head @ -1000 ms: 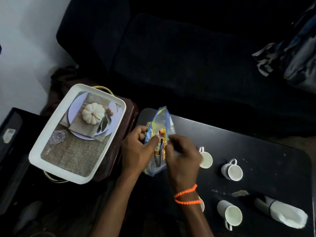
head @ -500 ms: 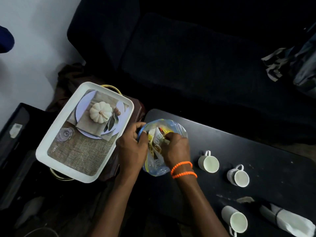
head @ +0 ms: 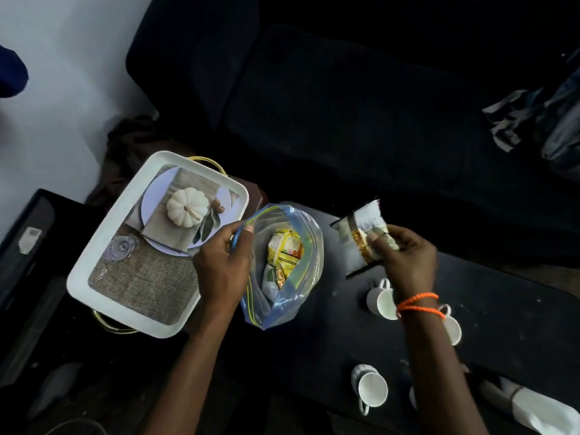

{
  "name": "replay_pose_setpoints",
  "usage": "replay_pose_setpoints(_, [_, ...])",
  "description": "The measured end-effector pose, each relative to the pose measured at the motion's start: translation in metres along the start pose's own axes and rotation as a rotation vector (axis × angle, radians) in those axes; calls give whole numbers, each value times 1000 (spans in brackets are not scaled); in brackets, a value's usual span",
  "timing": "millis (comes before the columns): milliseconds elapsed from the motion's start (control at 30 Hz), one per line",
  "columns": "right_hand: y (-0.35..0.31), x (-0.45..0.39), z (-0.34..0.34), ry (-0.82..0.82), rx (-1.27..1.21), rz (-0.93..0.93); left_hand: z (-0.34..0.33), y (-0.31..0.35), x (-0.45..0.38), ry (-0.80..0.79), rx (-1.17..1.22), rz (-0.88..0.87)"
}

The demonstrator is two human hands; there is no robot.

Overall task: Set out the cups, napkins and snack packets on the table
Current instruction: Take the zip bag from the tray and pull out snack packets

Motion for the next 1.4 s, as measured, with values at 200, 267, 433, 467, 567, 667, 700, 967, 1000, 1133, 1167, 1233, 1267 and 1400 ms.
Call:
replay_pose_setpoints(200, [89,-1,-8,114,376,-281,-12,6,13,-94,94,9])
replay_pose_setpoints(267, [68,11,-3,202,344,-146,-18,8,18,-117,121,20])
replay_pose_setpoints(433, [-23,73,-36,46,24,364,-31,15,30,-179,152,27])
replay_pose_setpoints(467, [-27,82,-54,-96,-2,355,-33,17,32,-184,162,20])
replay_pose_setpoints(567, [7,78,-111,-386,381,161,-35,19,34,-179,175,21])
replay_pose_setpoints(667, [66,66,-141,-502,826,-106,-35,19,34,-144,109,-3])
replay_pose_setpoints(700, [80,66,-146,-543,856,-153,-34,19,35,-138,97,-10])
replay_pose_setpoints(967, [13,87,-118,-381,732,111,-19,9,33,-54,-31,-3])
replay_pose_setpoints(1000, [-11,97,-101,-314,652,191,-16,9,31,-37,-33,3])
replay_pose_setpoints(1133, [-66,123,-16,-53,230,267,-6,3,21,-17,-8,71])
replay_pose_setpoints(1167, [-61,120,4,41,120,240,-4,0,18,-15,-12,85])
replay_pose_setpoints(1233, [-31,106,28,192,-47,121,3,-3,14,-5,-18,97])
replay_pose_setpoints(1267, [-8,96,31,227,-98,27,6,-3,14,-5,-18,97])
replay_pose_setpoints(1400, [84,61,1,125,-302,-310,9,2,18,-59,31,72])
Point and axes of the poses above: each hand's wrist, its own x-axis away from the middle knuckle, its own z-axis out of the back of the hand, y = z × x, the point moved 6 cm from there along -x, towards the middle knuckle, and after that the axes turned 15 degrees about -x, right-handed, at the moved point
